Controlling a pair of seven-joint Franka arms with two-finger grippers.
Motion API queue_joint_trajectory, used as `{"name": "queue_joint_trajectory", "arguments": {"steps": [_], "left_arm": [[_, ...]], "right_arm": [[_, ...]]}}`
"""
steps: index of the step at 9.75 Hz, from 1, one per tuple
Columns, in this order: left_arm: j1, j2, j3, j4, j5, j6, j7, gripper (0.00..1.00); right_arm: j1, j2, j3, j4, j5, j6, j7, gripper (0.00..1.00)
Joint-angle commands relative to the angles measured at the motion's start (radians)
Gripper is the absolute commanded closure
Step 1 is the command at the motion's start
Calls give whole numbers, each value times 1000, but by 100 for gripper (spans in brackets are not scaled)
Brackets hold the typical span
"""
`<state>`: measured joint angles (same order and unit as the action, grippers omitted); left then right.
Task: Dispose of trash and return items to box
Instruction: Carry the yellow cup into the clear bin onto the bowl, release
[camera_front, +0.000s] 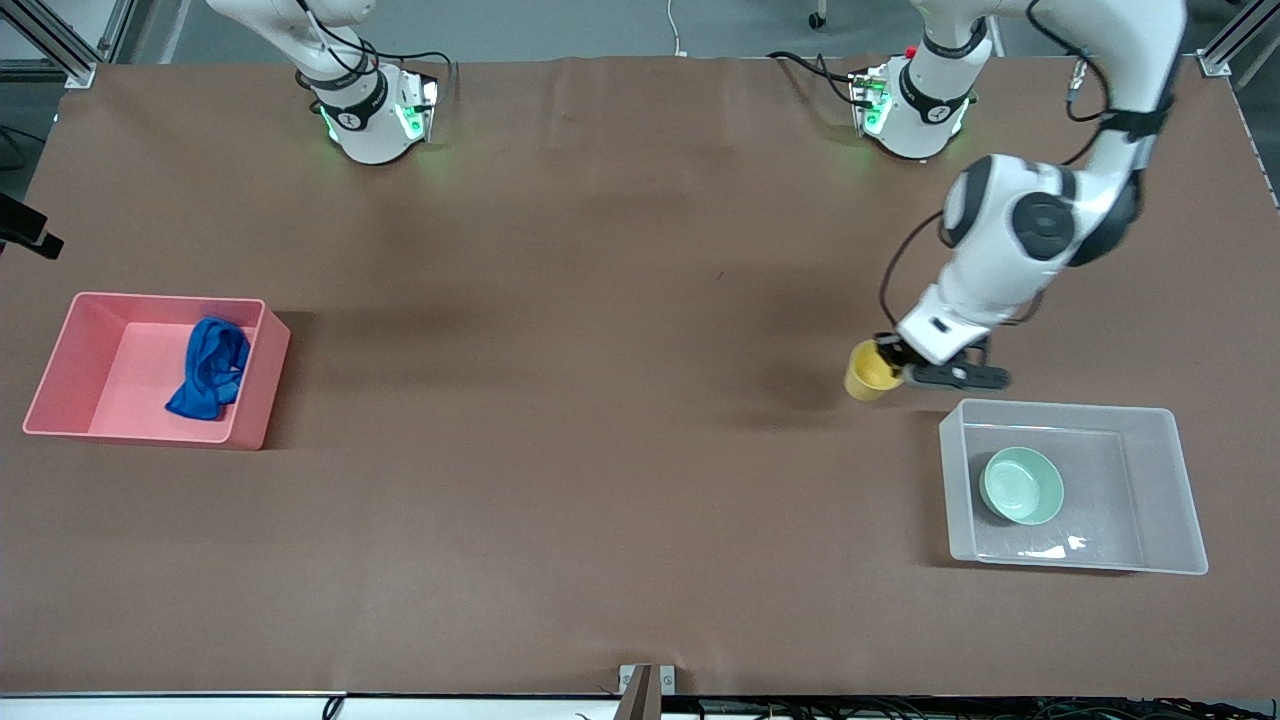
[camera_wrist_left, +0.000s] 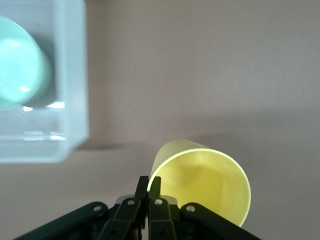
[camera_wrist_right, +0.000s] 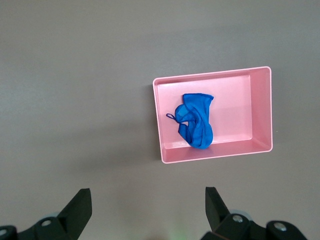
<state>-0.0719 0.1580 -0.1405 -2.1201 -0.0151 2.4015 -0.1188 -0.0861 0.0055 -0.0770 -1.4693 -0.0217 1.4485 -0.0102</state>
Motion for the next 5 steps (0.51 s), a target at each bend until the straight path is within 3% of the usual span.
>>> {"name": "queue_joint_trajectory", "arguments": {"steps": [1, 3, 5], "left_arm": [[6, 112, 109, 176, 4, -68, 109, 100], [8, 219, 200, 317, 4, -79, 180, 100], [35, 337, 232, 426, -60, -96, 308, 100]], "right_arm": [[-7, -4, 3, -2, 5, 3, -4, 0], [-7, -4, 3, -2, 5, 1, -4, 0], [-9, -4, 3, -2, 5, -2, -4, 0]]}}
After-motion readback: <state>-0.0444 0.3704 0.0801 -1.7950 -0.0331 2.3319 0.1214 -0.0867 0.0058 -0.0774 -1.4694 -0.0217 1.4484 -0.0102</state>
